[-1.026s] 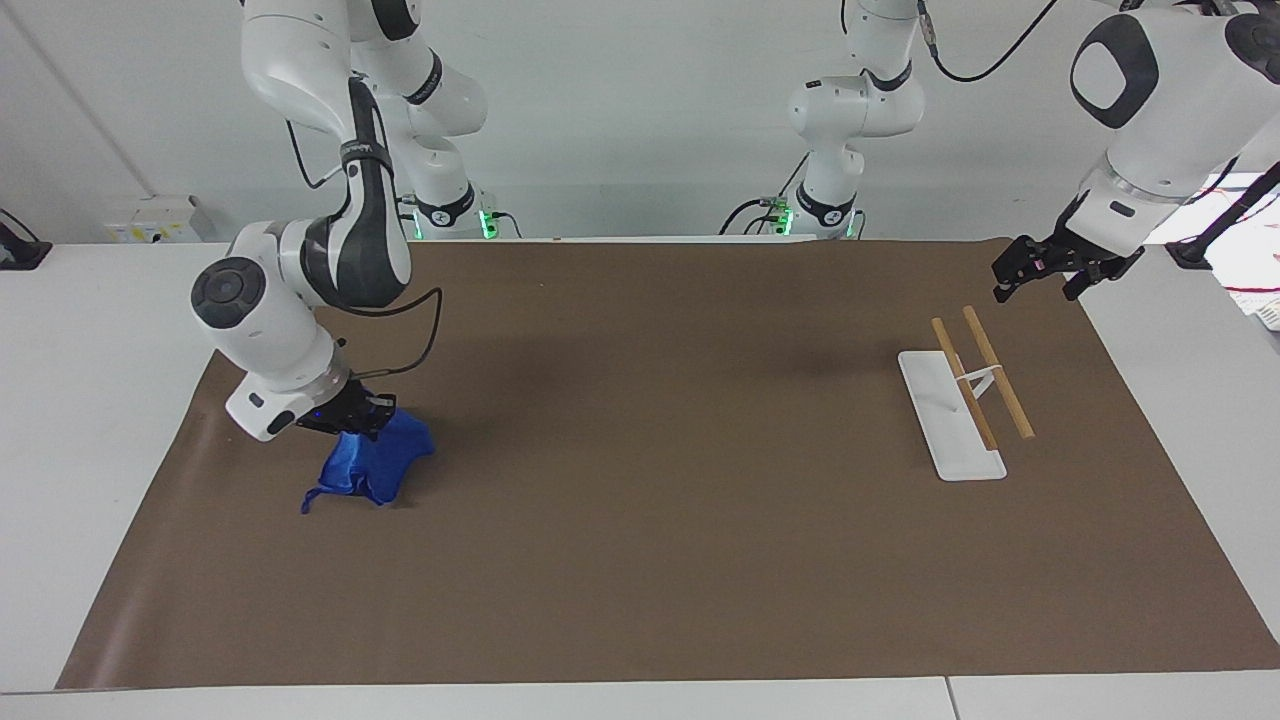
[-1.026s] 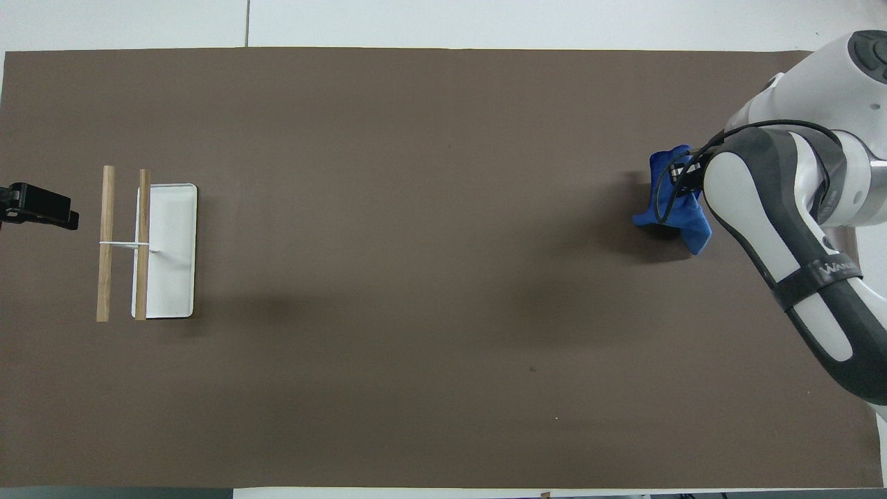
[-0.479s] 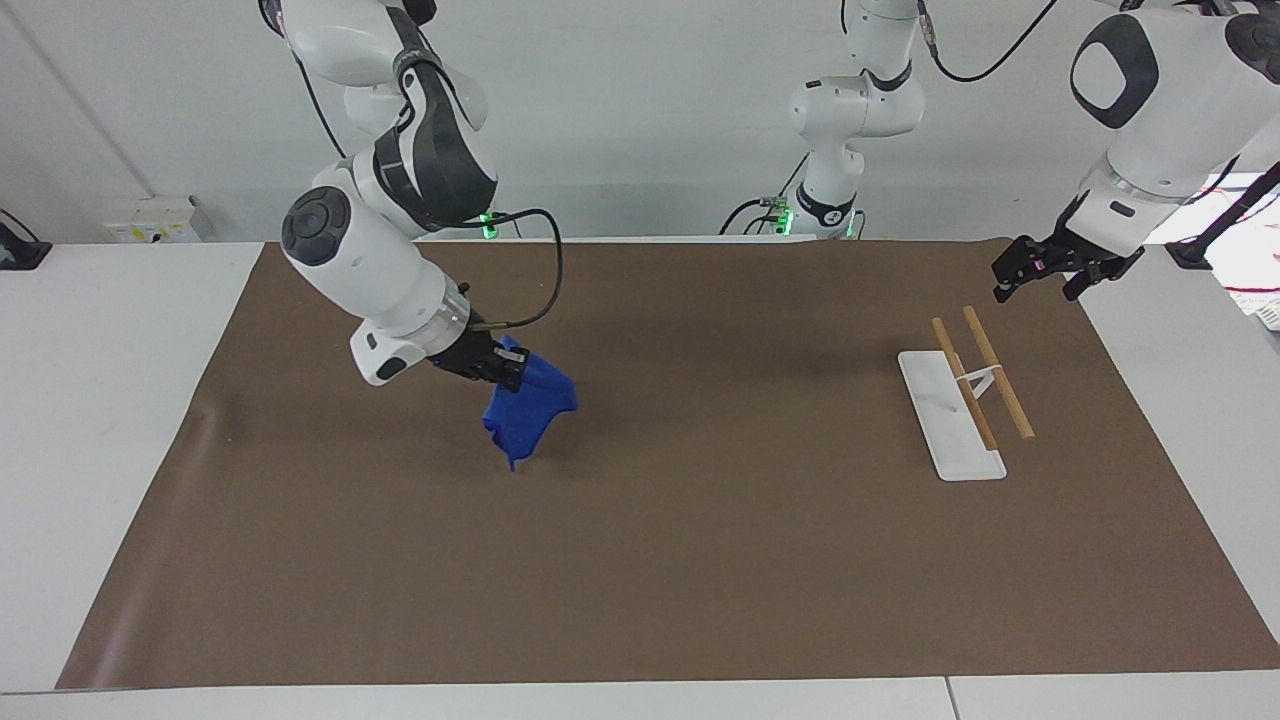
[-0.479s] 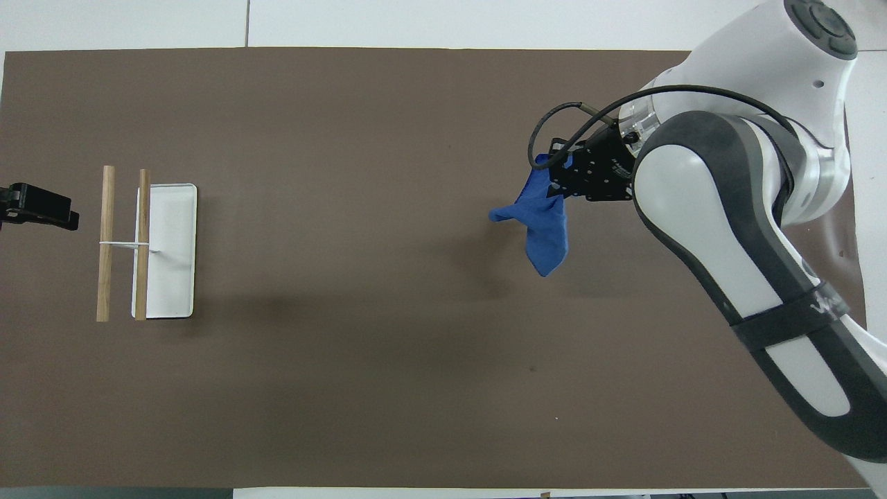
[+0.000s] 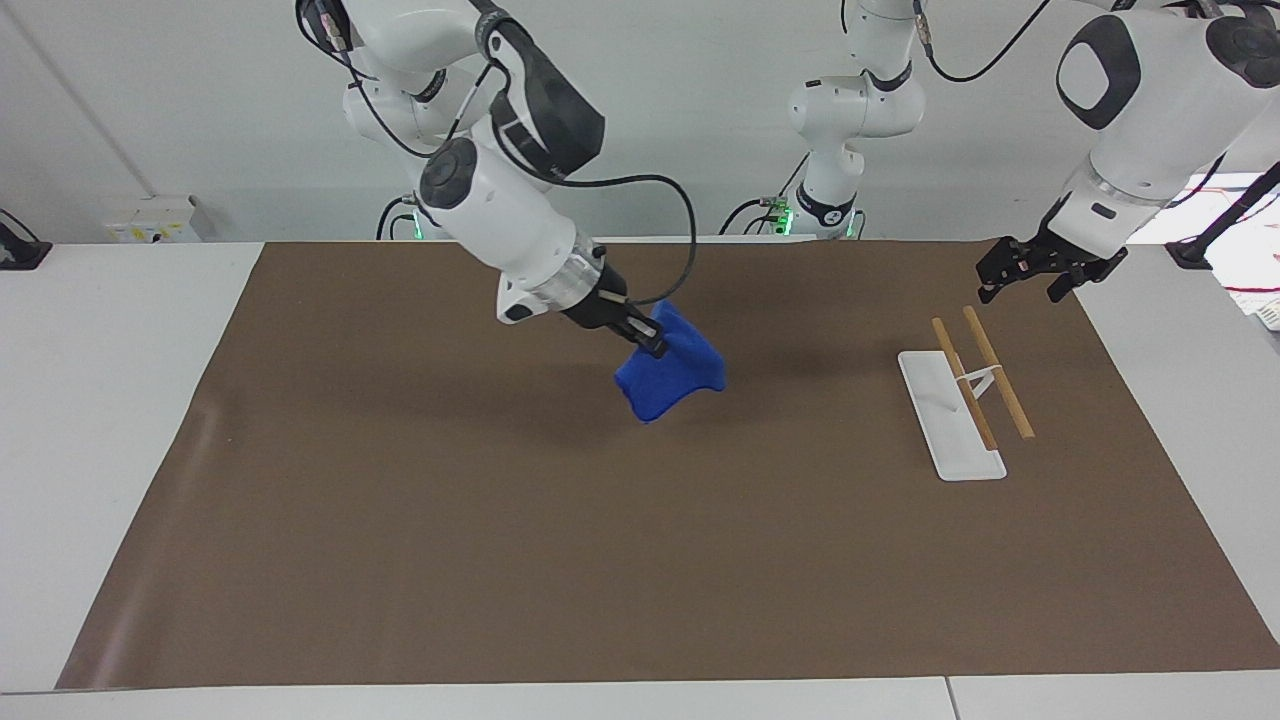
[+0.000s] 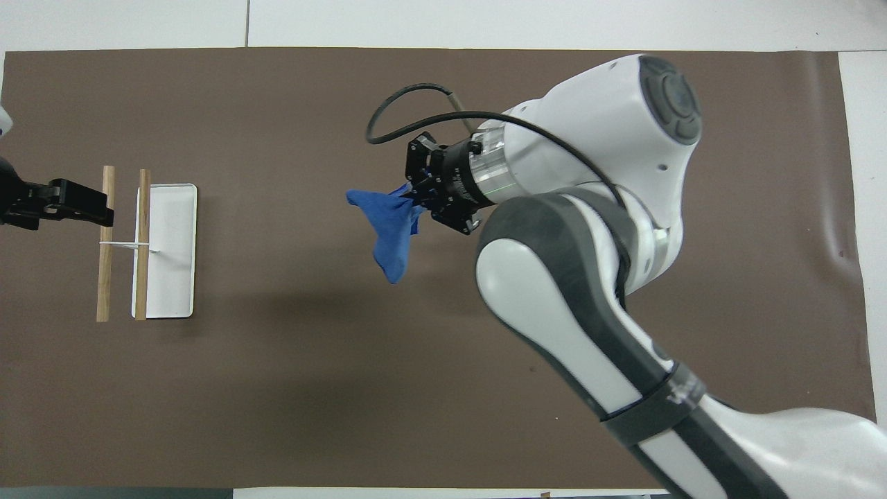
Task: Right arm passes towel to left arm to hang
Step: 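Lift the towel with the right gripper toward the left gripper, then grasp the towel with the left gripper while the right gripper releases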
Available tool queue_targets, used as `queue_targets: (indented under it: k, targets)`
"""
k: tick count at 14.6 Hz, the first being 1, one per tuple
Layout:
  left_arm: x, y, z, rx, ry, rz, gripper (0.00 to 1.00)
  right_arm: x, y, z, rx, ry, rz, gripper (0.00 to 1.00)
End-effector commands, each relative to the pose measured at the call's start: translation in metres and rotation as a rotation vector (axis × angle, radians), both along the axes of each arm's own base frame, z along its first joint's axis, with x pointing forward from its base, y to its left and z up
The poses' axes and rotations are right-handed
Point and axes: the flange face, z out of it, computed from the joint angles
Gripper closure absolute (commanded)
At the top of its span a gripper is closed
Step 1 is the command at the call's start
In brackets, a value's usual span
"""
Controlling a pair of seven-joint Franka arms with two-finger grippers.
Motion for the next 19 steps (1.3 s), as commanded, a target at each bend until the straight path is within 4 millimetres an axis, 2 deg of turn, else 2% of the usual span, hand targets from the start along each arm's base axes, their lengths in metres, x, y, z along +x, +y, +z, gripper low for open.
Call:
queue_targets:
  k: [1,2,5,6,8,9,10,11,12,14,15,19]
  targets:
    - [-0.01,-0.054,-0.011,-0.062,-0.028,0.126,0.0,-0.016,0.038,0.002,0.062,0.043,-0.133,1.0]
    - [-0.012,-0.077,-0.019,-0.095,-0.04,0.204,0.0,-0.024,0.052,0.005,0.076,0.051,-0.158,1.0]
    - [-0.021,-0.141,-0.04,-0.135,-0.055,0.369,0.0,-0.041,0.075,0.002,0.095,0.079,-0.213,1.0]
    - [-0.023,-0.153,-0.046,-0.162,-0.053,0.421,0.0,-0.048,0.081,0.001,0.093,0.082,-0.206,1.0]
    - [-0.019,-0.158,-0.053,-0.22,-0.045,0.526,0.03,-0.05,0.081,-0.004,0.087,0.085,-0.205,1.0]
    - [-0.021,-0.166,-0.058,-0.224,-0.038,0.546,0.09,-0.05,0.081,-0.003,0.089,0.081,-0.207,1.0]
    - [-0.023,-0.173,-0.061,-0.224,-0.035,0.562,0.19,-0.05,0.081,-0.004,0.087,0.083,-0.206,1.0]
    - [-0.022,-0.173,-0.064,-0.23,-0.043,0.593,0.35,-0.05,0.081,-0.004,0.086,0.082,-0.205,1.0]
    - [-0.022,-0.173,-0.065,-0.232,-0.045,0.61,0.61,-0.05,0.081,-0.004,0.086,0.082,-0.205,1.0]
    - [-0.022,-0.171,-0.066,-0.23,-0.041,0.621,0.93,-0.05,0.08,-0.005,0.085,0.083,-0.207,1.0]
    - [-0.022,-0.172,-0.067,-0.228,-0.038,0.621,1.0,-0.051,0.081,-0.006,0.084,0.084,-0.205,1.0]
    - [-0.02,-0.173,-0.064,-0.231,-0.041,0.649,1.0,-0.051,0.08,-0.007,0.082,0.083,-0.205,1.0]
